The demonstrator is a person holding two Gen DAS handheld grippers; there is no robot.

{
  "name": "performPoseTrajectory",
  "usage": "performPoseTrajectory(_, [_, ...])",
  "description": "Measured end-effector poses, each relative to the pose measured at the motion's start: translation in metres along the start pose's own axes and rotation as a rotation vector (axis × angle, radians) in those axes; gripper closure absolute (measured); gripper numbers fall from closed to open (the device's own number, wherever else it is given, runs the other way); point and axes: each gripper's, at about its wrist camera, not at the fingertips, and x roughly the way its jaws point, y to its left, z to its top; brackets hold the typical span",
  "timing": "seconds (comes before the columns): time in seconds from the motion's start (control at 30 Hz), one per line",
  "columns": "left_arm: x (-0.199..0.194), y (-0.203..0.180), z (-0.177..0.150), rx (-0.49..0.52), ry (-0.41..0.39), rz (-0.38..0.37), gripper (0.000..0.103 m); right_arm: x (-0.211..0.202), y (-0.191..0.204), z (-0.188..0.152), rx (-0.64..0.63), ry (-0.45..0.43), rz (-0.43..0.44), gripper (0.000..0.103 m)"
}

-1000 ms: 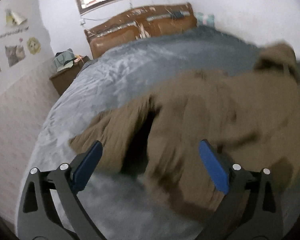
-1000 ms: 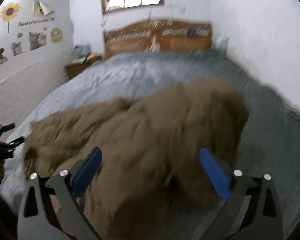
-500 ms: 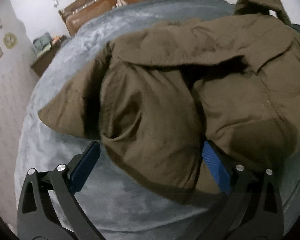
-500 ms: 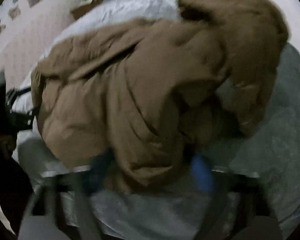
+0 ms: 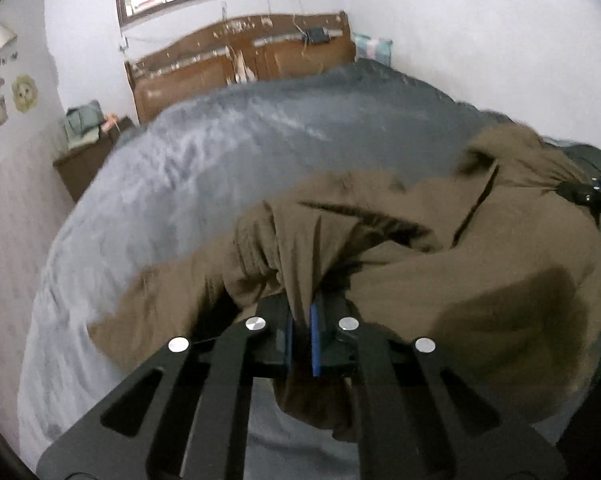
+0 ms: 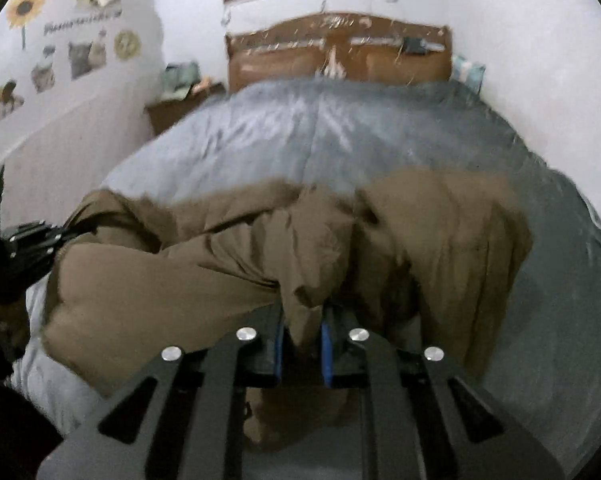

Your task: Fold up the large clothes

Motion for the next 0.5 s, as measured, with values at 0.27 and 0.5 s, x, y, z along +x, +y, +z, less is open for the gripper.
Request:
performPoseTrajectory(0.27, [0.11, -0.003, 0.035, 0.011, 0.06, 0.042, 0.097, 0.111, -0.027, 0.034, 0.058, 0.028, -0.076, 0.089])
performPoseTrajectory(0.5, [0.22, -0.019, 0.022, 0.046, 0.159, 0.047, 0.096, 0.205, -0.055, 0.035, 0.059, 0.119, -0.121, 0.078])
